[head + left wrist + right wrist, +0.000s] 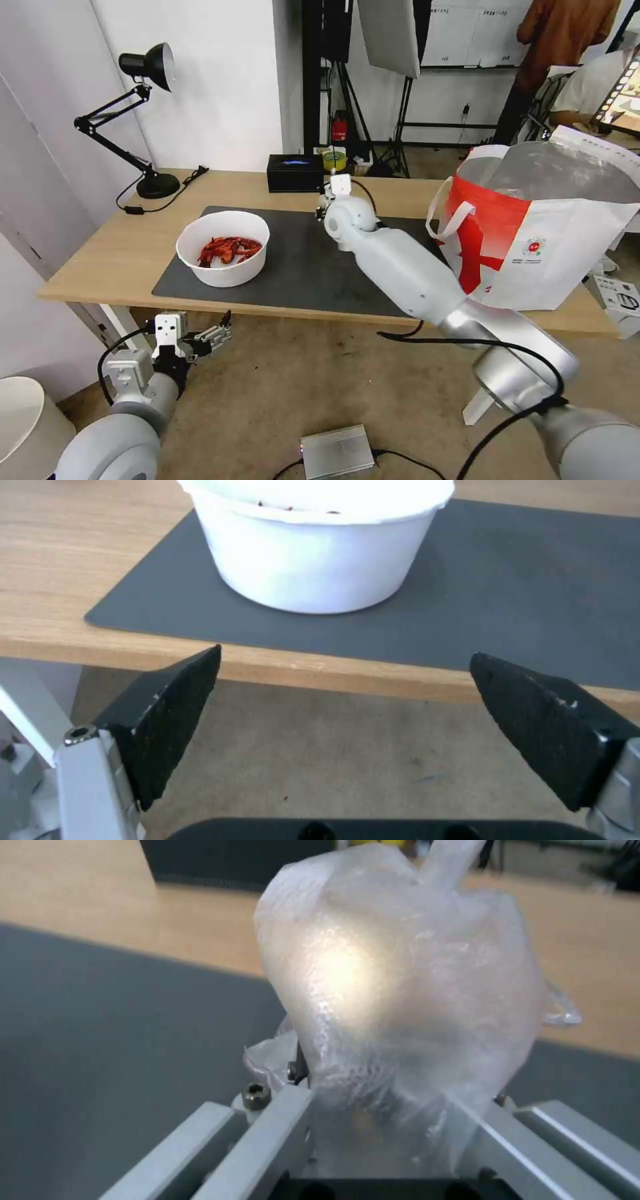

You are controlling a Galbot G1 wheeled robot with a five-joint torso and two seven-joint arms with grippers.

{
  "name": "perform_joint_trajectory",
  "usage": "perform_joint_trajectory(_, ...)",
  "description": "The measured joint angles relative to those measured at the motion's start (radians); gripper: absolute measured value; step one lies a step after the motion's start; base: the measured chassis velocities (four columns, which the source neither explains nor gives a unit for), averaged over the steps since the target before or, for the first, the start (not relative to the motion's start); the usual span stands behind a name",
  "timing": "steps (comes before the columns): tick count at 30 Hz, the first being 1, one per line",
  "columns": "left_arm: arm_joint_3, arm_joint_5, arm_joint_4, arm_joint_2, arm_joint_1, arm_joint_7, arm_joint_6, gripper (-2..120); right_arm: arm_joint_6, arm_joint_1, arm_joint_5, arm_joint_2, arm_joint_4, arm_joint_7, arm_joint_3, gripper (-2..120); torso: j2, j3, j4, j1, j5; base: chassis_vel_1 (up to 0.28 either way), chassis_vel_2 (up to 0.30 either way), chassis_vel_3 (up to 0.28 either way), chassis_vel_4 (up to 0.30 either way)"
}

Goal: Pick up the trash from the table and place it into the takeout bag.

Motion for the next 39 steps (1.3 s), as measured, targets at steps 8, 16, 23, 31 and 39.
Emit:
perform_joint_trajectory(8,-0.006,0.008,-0.007,-0.016,0.017,-0.003,0.0,100,-0.04,-0.014,0.179,-0.179,0.321,0.143,-0.006,4,0.0,0.0,0.0003,0.0,0.0002,0.0,0.0,0.0,0.0)
perform_joint_trajectory(16,0.001,0.014,-0.012,-0.023,0.019,-0.004,0.0,100,-0.055,0.013,0.36,-0.422,0.579,0.224,0.051,3,0.0,0.0,-0.0001,0.0,0.0001,0.0,0.0,0.0,0.0)
perform_joint_trajectory(23,0.001,0.016,-0.016,-0.025,0.019,-0.005,0.0,100,-0.056,0.024,0.494,-0.597,0.715,0.262,0.125,3,0.0,0.0,-0.0001,0.0,0.0,0.0,0.0,0.0,0.0)
perform_joint_trajectory(31,0.008,0.016,-0.032,-0.021,0.023,-0.002,0.001,100,-0.056,-0.003,0.608,-0.789,0.798,0.27,0.255,3,0.0,0.0,0.0,0.0,-0.0001,0.0,0.0,0.0,0.0)
perform_joint_trajectory(39,0.013,0.016,-0.052,-0.013,0.025,0.0,0.001,100,-0.056,-0.102,0.631,-0.92,0.793,0.252,0.384,3,0.0,0.0,0.0,0.0,0.0,0.0,0.0,0.0,0.0)
